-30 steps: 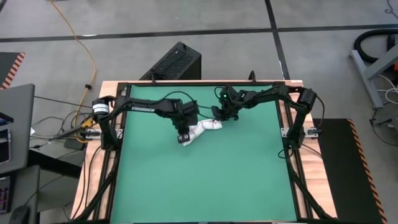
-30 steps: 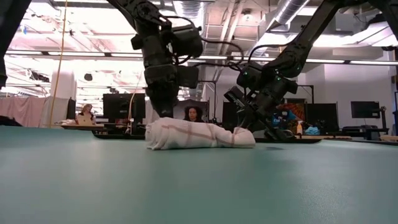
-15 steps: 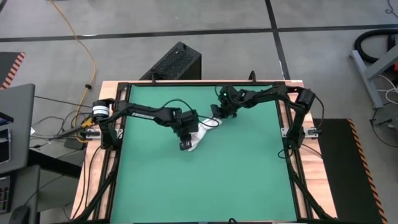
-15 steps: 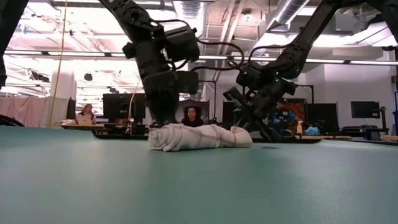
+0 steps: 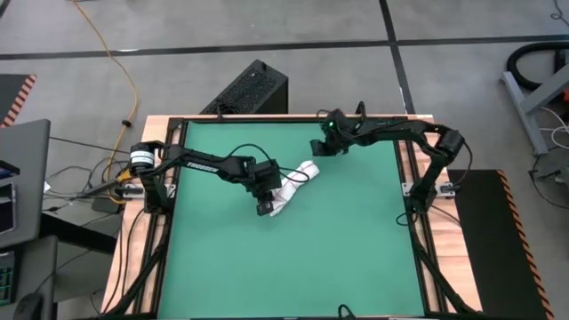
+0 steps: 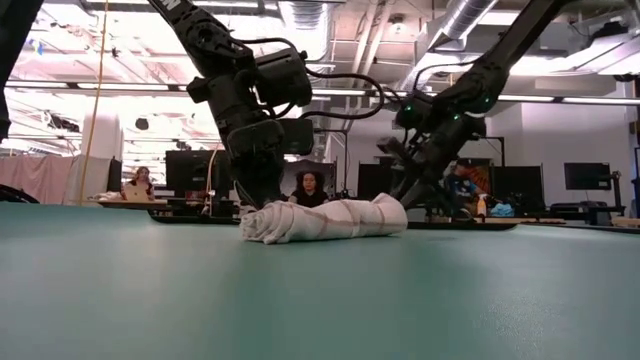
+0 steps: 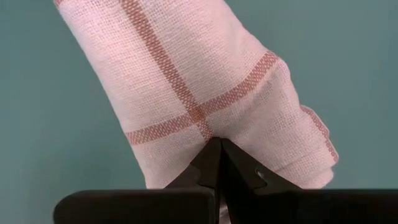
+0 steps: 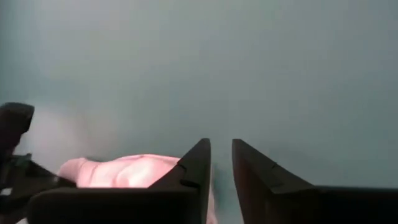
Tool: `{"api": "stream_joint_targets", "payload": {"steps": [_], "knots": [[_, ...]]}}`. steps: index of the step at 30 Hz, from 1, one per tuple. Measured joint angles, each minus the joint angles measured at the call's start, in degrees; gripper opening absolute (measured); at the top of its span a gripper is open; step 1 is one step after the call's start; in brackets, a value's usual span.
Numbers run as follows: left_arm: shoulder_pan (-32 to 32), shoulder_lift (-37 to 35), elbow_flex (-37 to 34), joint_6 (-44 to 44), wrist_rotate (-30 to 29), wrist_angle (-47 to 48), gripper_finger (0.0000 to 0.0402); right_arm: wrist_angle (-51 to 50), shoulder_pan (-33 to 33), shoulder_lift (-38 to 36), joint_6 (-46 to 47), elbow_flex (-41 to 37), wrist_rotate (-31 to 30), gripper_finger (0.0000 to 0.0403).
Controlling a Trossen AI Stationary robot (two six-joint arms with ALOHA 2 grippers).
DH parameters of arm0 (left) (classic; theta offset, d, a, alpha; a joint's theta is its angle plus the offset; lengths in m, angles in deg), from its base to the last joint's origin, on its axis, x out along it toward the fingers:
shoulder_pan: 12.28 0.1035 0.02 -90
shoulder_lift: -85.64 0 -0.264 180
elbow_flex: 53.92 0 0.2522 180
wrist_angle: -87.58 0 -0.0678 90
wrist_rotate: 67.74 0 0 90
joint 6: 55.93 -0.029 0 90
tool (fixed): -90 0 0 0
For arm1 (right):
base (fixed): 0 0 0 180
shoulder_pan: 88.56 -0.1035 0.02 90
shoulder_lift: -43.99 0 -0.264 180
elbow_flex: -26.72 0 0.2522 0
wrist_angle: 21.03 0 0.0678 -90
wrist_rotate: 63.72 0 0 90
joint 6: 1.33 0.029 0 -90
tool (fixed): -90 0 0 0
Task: Roll towel
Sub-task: Roll the white towel
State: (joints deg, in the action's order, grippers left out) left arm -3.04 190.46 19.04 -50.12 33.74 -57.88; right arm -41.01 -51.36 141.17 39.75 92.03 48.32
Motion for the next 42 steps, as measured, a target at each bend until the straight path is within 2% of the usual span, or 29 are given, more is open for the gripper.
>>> {"api": "stream_joint_targets", "payload": {"steps": [5, 8, 10, 13, 18, 22, 31, 39, 42], "knots": [[-0.02, 0.06, -0.06, 0.04, -0.15, -0.12, 0.0, -0.43, 2.05, -6.62, -5.57, -0.02, 0.77, 0.0102], [-0.02, 0.09, -0.07, 0.04, -0.2, -0.3, 0.0, 1.79, -0.95, -10.63, -7.96, 0.15, 0.33, 0.0097], [-0.04, 0.11, -0.11, 0.04, -0.83, -0.64, 0.0, 1.23, -4.39, -11.05, -10.5, 0.17, -2.42, 0.0089], [-0.09, 0.15, -0.13, 0.07, -1.42, -1.09, 0.0, 2.28, -8.47, -8.77, -12.9, 0.02, -6.23, 0.0074], [-0.12, 0.17, -0.13, 0.84, -1.65, -1.13, 0.0, 10.43, -10.53, -3.72, -11.34, 0.09, -5.99, 0.0054], [-0.22, 0.2, -0.13, 1.49, -1.89, -1.14, 0.0, 12.22, -12.36, -1.15, -11.22, 0.06, -5.8, 0.0041], [-0.25, 0.22, -0.13, 2.45, -2.84, -1.13, 0.0, 7.26, -15.75, -0.04, -14.64, -0.29, -7.28, 0.0016], [-0.61, -0.05, 0.26, 1.93, -3.45, 1.02, 0.0, 8.33, -17.35, 0.46, -14.59, -6.83, -10.61, 0.0017], [-0.61, -1.46, 1.24, 0.03, -6.22, 4.7, 0.0, 9.09, -17.43, 0.35, -14.58, -8.73, -10.64, 0.0017]]}}
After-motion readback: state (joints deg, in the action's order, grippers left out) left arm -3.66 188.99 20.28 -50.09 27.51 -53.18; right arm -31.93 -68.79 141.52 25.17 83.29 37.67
